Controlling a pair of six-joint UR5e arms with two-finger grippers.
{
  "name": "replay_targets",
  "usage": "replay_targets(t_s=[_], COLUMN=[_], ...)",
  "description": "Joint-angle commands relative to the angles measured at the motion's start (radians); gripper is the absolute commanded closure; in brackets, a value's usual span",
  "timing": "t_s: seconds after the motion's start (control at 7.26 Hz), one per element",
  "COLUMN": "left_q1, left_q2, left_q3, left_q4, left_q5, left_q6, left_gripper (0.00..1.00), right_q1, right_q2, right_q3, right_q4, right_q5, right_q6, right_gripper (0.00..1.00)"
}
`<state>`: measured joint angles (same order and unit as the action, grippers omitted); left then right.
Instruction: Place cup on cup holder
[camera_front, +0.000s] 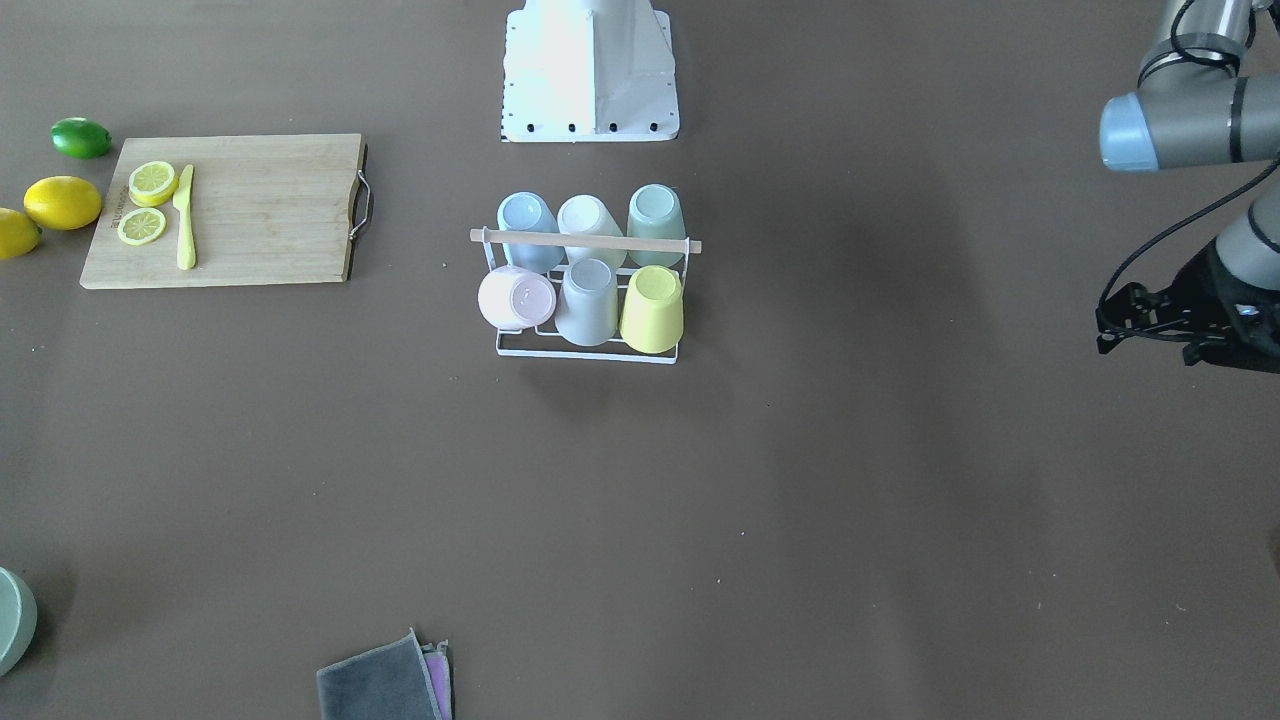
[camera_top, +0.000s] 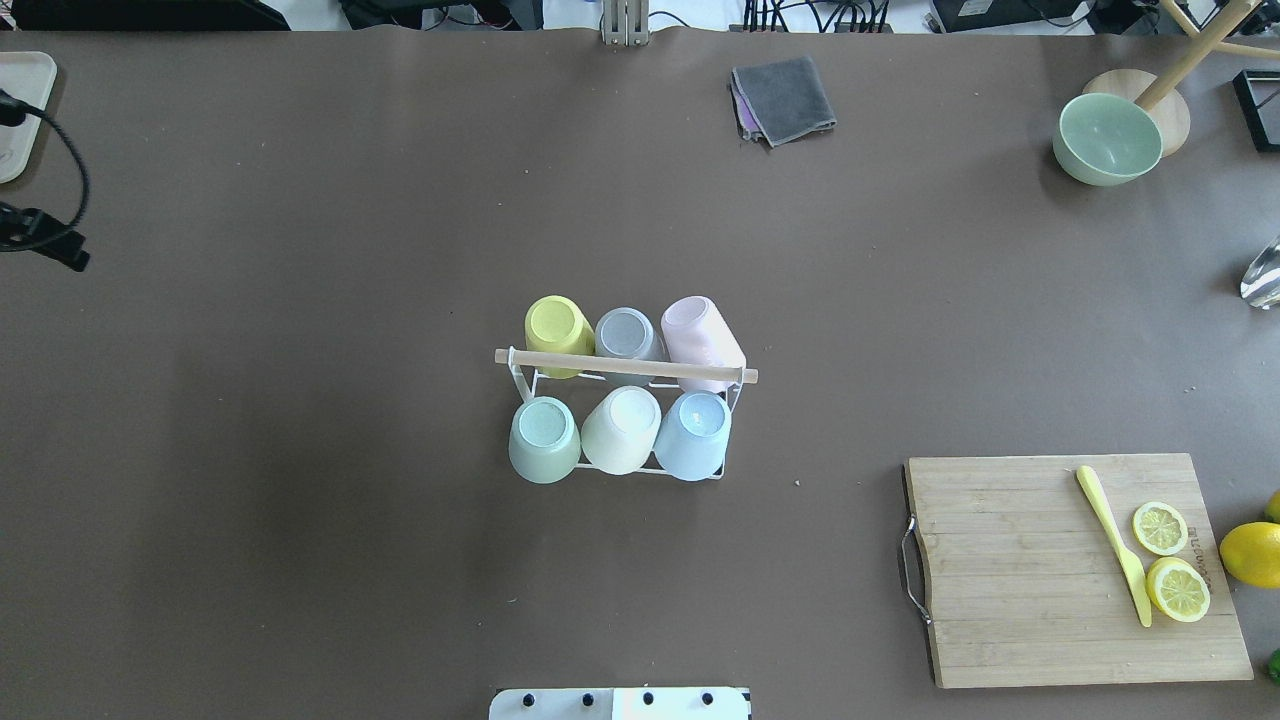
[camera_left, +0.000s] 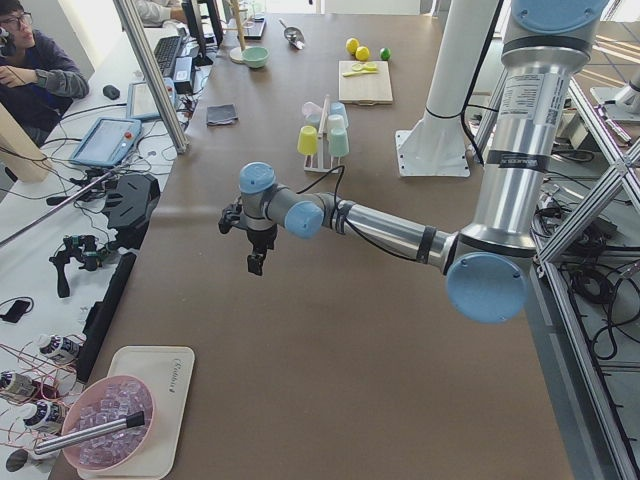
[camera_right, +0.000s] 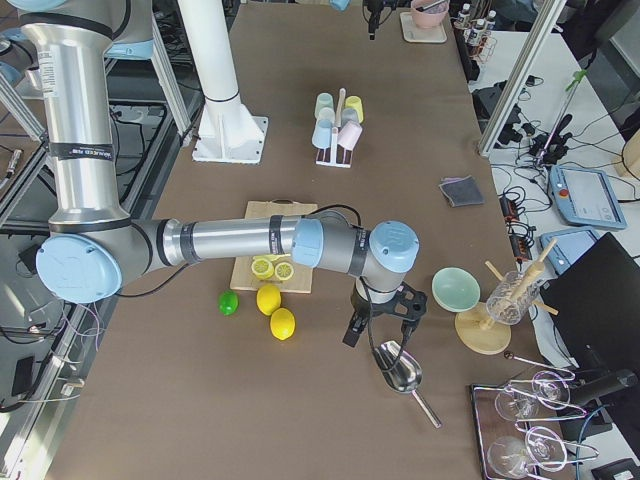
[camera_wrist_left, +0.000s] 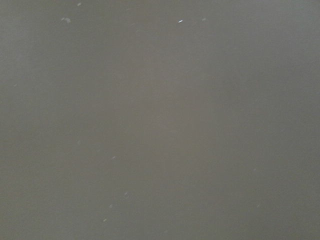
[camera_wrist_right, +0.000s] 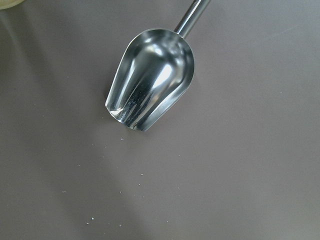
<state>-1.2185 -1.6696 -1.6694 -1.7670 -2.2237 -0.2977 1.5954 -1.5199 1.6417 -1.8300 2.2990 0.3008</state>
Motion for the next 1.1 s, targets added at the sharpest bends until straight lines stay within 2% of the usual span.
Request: replay_targets(t_s=[0.0, 0.28, 0.69, 0.83, 0.96], left_q1=[-0.160, -0.309, -0.346, -0.349, -0.355], left_q2=[0.135, 0.201, 0.195, 0.194, 0.192], left_q3=[-0.006, -0.009, -0.007, -0.001, -0.021], left_q4=[-0.006, 0.003, 0.077, 0.087, 0.157], left_q5=[-0.069, -0.262, -0.248, -0.190, -0.165], left_q6=[0.155, 0.155, 0.164, 0.236, 0.268], left_gripper=[0.03, 0.02, 0.02, 0.02, 0.02], right_q1=[0.000, 0.000, 0.000, 0.000, -0.002], right_q2=[0.001, 0.001, -0.002, -0.002, 0.003], right_q3=[0.001, 0.000, -0.003, -0.009, -0.032], right_q4=[0.002, 0.005, 0.029, 0.029, 0.034], right_q5=[0.000, 0.000, 0.003, 0.003, 0.010], right_q6=[-0.002, 0.000, 0.000, 0.000, 0.001], right_gripper=[0.00, 0.00, 0.00, 0.00, 0.00])
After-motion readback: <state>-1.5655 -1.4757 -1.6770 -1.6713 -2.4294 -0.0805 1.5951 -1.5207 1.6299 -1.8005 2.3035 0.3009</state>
